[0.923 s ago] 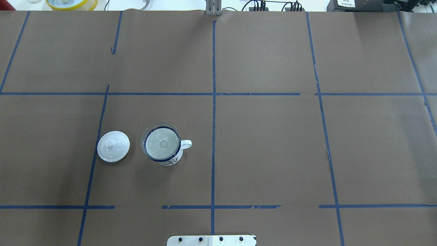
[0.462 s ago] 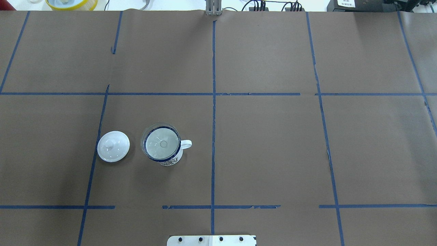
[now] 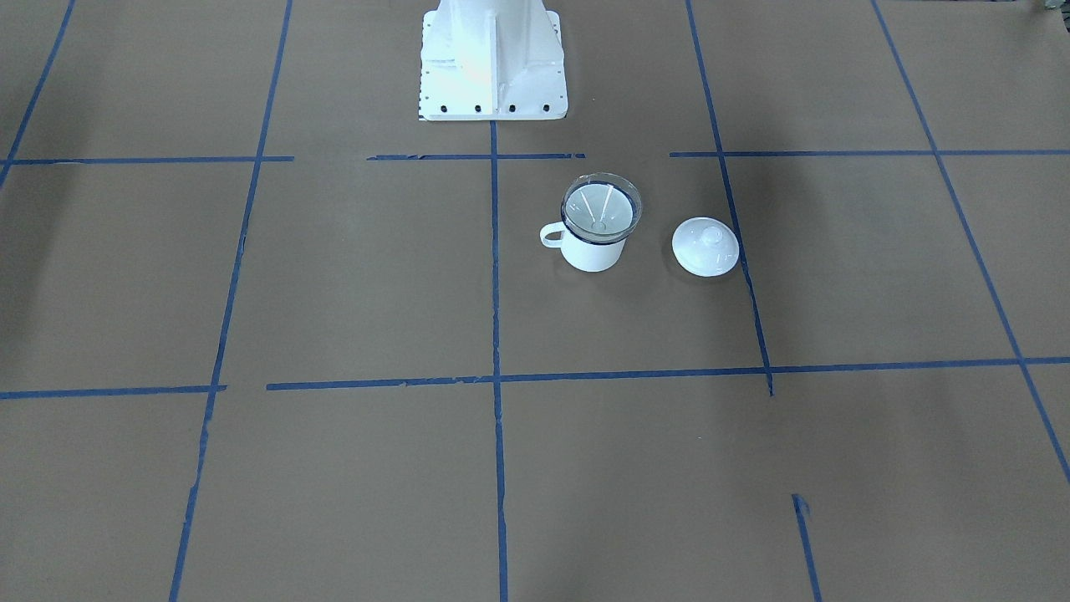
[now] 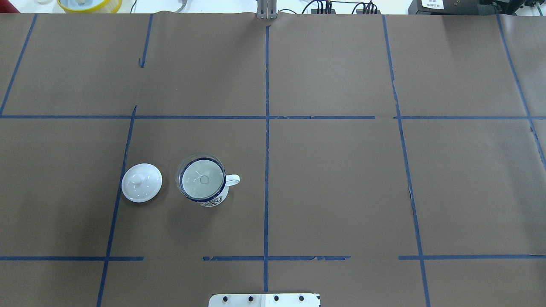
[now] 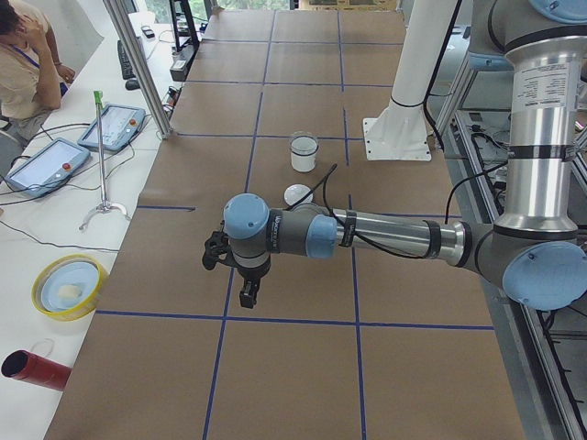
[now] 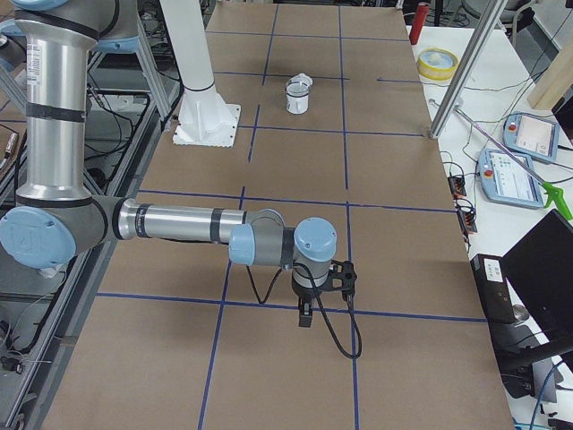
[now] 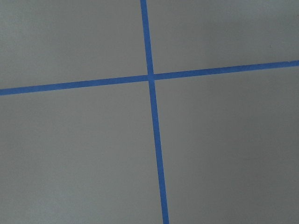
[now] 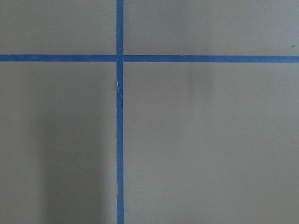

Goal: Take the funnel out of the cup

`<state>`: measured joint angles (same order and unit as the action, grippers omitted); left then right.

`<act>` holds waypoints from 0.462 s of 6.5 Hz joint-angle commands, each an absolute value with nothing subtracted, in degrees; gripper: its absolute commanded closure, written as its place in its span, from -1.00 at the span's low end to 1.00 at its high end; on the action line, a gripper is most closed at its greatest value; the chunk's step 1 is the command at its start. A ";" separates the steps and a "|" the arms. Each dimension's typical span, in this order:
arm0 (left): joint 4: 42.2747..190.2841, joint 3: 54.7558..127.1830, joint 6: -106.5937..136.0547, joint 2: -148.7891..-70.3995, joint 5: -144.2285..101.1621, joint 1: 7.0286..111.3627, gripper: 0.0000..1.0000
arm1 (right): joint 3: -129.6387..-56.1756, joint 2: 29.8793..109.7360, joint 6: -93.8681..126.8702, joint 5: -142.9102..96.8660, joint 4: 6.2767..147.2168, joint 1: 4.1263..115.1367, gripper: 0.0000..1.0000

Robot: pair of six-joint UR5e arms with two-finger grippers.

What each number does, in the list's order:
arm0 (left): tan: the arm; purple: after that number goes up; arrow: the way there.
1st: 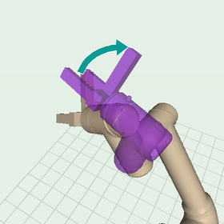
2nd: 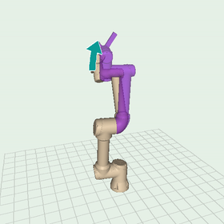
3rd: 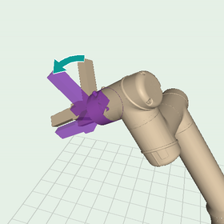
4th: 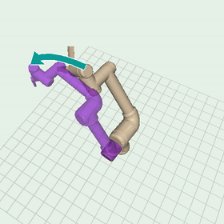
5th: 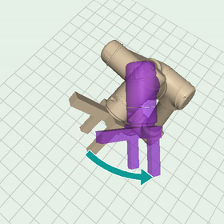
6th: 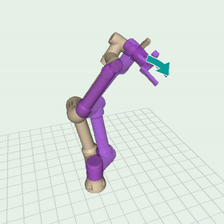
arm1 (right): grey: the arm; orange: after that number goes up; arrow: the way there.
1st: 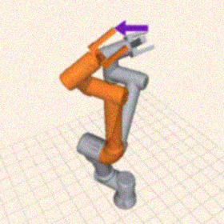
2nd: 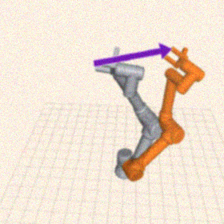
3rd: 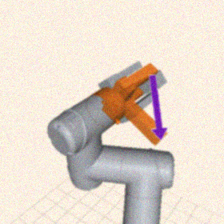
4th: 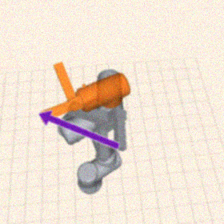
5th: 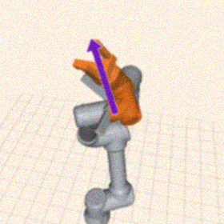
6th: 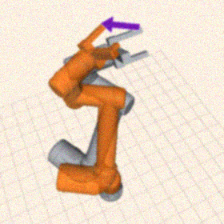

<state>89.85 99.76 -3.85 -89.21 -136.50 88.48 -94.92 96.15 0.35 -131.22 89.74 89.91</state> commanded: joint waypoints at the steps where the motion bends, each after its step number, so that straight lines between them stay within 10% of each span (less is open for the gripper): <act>1: 90.78 100.64 -3.51 -98.38 -135.45 88.16 -1.00 | -94.92 96.15 0.35 -131.22 89.74 89.91 -1.00; 3: 103.29 96.33 -1.78 -105.38 -135.34 88.07 -1.00 | -94.92 96.15 0.35 -131.22 89.74 89.91 -1.00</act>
